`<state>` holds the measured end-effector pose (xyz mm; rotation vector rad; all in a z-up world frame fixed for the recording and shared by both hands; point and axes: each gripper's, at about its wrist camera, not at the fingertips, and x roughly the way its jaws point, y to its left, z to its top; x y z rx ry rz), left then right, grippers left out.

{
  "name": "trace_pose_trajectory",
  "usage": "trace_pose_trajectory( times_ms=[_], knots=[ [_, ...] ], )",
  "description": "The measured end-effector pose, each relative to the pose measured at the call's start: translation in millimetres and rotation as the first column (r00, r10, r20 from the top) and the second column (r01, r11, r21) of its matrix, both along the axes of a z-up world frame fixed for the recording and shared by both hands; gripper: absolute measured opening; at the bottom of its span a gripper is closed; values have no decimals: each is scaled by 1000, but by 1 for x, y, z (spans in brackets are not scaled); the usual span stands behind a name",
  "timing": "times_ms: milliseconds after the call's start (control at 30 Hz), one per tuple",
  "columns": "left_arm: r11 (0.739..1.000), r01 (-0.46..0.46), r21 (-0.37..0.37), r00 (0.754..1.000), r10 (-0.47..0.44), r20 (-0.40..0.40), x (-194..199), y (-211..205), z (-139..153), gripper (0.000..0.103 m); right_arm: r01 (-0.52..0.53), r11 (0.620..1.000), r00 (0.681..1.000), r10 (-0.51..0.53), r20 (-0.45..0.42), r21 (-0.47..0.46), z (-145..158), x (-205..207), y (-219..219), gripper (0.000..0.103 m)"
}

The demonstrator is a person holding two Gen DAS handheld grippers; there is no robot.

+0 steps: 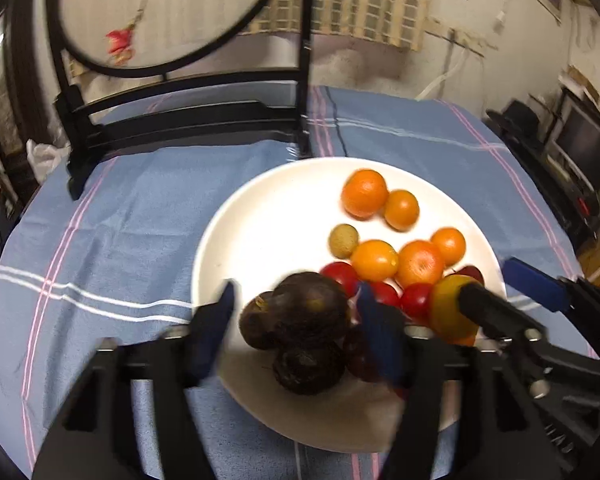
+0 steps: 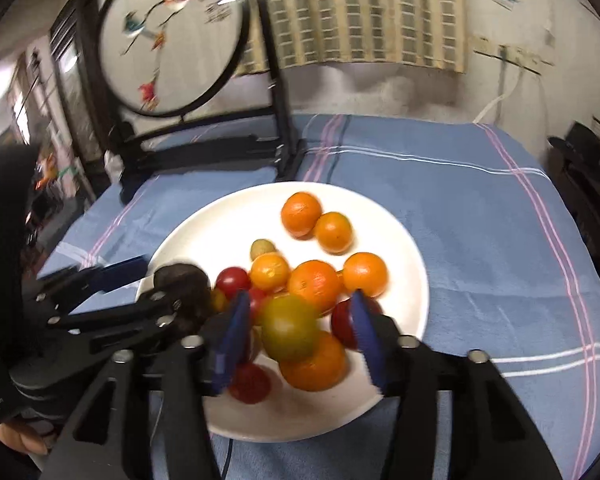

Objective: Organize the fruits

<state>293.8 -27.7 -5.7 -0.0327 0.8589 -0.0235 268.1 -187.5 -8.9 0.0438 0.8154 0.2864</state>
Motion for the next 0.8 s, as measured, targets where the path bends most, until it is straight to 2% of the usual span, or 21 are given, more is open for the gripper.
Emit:
trace_pose_trajectory(
  times_ms=[133, 200, 300, 367, 467, 533, 600, 800],
  knots=[
    [1000, 8, 20, 999, -9, 35, -9, 2, 8, 82, -4, 1000, 1000, 4, 9, 8, 6, -12, -7, 55],
    [1000, 7, 17, 999, -7, 38, -15, 4, 12, 90, -17, 1000, 1000, 17, 9, 1, 7, -20, -8, 56],
    [999, -16, 44, 997, 13, 71, -31, 8, 15, 93, -25, 999, 999, 26, 21, -24, 9, -36, -8, 64],
    [998, -15, 66, 997, 9, 80, -42, 10, 16, 94, -20, 998, 999, 22, 40, -62, 11, -48, -8, 65],
    [997, -22, 71, 996, 16, 86, -66, 16, 15, 95, -13, 996, 999, 17, 44, -89, 14, -66, -10, 78],
    [996, -40, 82, 994, 32, 102, -82, 20, 15, 98, -2, 997, 1000, 5, 30, -77, 15, -78, -13, 92],
    [994, -59, 93, 993, 49, 111, -99, 24, 14, 98, 8, 998, 1000, -6, 20, -68, 15, -90, -15, 98],
    [997, -42, 68, 995, 36, 90, -142, 32, 12, 98, 11, 996, 1000, -12, -16, -88, 6, -125, -6, 99]
  ],
)
